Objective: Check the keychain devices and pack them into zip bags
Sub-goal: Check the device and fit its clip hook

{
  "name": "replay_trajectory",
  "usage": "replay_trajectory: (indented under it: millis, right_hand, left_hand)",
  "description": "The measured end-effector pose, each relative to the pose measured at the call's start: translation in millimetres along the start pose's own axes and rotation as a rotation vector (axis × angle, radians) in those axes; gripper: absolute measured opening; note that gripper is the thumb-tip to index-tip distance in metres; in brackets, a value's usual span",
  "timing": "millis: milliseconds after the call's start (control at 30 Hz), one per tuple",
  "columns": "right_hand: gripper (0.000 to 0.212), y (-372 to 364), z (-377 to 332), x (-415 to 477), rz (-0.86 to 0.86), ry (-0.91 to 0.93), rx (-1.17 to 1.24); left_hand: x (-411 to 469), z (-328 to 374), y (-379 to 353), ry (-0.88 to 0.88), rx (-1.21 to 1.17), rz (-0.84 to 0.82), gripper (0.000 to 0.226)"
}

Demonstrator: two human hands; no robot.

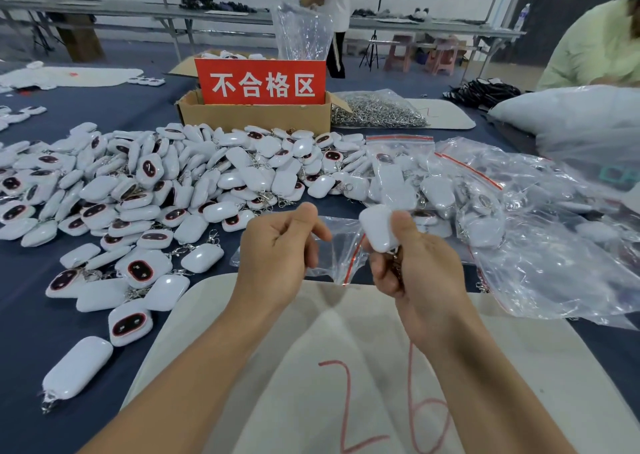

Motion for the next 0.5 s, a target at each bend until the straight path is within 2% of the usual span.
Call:
replay_trajectory:
  millis: [133, 267, 400, 500]
  right_hand:
    - [0.062, -5, 3, -2, -0.03, -0.049, 0.081]
    - [0.06, -4, 3, -1, -0.033, -0.027, 0.016]
    - [0.035, 2, -2, 2, 0.004, 0.015, -0.019]
    - [0.017, 3, 6, 5, 0.001, -0.129, 0.193]
  left_hand:
    - [-2, -1, -4, -0.031, 0.065, -0.016, 0.041]
    - [-4, 7, -3, -0.12, 0.147, -0.006, 0.026]
    - [-9, 13, -6, -0.283, 0.415, 0.012, 0.026]
    - [-20, 8, -27, -0.345, 0.685, -0.159, 0.023]
Point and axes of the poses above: each hand's wrist, its own x-axis towards the middle knuckle, its own y-axis out of the back of the hand, z = x × y, the point moved 10 cm from there along x, towards the middle knuckle, and after that the axes turned 8 degrees about z, right-handed, at the moved point
